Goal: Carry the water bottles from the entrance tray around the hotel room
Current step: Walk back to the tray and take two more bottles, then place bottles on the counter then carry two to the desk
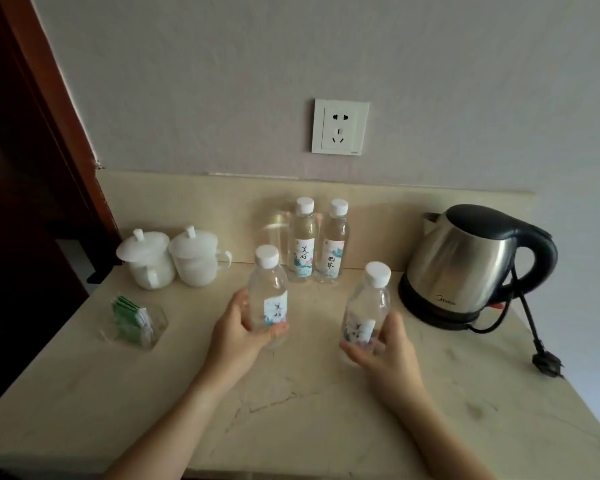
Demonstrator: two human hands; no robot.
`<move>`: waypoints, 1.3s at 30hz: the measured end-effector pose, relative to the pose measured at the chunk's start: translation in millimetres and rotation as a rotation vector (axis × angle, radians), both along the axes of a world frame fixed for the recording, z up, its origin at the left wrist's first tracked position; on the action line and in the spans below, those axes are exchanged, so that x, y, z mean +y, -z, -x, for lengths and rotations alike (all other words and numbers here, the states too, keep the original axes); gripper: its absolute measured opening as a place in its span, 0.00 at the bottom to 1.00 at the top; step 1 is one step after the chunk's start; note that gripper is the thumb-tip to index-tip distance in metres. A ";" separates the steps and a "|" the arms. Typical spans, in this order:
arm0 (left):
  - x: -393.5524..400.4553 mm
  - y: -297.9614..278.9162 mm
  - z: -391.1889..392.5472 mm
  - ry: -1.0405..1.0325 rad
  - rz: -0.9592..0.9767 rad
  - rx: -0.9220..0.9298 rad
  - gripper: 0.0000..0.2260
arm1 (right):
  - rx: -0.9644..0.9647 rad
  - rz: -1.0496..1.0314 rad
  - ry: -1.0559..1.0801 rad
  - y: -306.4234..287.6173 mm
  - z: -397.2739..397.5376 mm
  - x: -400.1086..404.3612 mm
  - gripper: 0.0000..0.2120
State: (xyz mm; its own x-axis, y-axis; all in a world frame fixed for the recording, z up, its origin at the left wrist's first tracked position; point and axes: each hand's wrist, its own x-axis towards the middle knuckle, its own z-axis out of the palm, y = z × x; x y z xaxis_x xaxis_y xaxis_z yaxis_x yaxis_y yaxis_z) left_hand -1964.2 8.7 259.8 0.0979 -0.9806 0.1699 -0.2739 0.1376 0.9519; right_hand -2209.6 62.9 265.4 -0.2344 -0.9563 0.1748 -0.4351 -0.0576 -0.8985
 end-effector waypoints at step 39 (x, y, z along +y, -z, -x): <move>-127.5 10.4 7.0 -0.111 0.067 -0.218 0.19 | 0.051 0.087 0.166 4.4 14.7 -138.4 0.15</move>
State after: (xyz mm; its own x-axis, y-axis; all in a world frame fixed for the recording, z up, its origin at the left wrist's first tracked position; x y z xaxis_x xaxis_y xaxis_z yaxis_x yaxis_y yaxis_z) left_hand -1971.2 -118.8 249.4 0.1582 -0.9516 0.2635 -0.4889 0.1563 0.8582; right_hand -2224.3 -75.6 261.0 -0.3761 -0.8861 0.2709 -0.4900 -0.0580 -0.8698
